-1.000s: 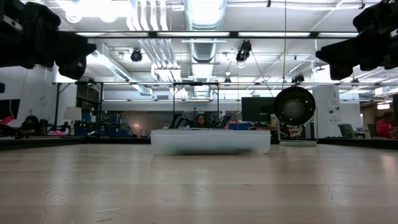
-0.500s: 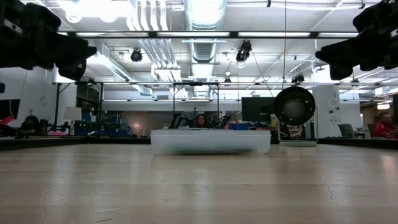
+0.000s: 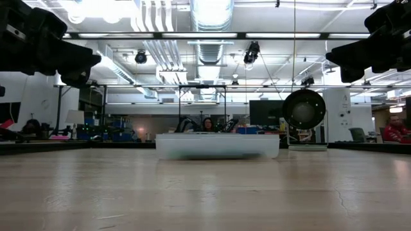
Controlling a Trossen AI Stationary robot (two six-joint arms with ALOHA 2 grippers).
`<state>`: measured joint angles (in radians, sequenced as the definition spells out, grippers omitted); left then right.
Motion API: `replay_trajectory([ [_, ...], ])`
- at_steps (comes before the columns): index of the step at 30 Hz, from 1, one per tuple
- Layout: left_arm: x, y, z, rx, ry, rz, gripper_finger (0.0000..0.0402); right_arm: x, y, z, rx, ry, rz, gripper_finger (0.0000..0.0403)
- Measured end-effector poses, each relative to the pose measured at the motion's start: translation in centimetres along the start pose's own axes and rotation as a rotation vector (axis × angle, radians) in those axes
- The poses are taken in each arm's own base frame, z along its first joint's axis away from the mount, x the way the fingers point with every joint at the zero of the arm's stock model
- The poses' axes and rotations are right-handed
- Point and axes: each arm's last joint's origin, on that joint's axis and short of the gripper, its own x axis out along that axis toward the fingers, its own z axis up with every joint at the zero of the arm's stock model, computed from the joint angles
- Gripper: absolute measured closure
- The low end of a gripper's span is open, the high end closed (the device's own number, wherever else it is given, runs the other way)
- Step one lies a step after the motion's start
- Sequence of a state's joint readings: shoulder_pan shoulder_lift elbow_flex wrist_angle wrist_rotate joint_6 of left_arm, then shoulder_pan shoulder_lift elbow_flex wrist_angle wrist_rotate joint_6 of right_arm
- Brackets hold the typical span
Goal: Pick & place school supplies into a supply box
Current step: Return to Home Position
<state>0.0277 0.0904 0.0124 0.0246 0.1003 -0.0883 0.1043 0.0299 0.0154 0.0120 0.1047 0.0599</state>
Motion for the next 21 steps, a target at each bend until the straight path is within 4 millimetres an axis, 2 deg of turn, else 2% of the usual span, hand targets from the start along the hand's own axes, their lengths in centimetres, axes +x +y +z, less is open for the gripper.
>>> replay_trajectory([
  [21, 0.9, 0.2, -1.3, -0.016, 0.154, 0.012, 0.0302, 0.0, 0.0, 0.0, 0.000, 0.000, 0.000, 0.0330],
])
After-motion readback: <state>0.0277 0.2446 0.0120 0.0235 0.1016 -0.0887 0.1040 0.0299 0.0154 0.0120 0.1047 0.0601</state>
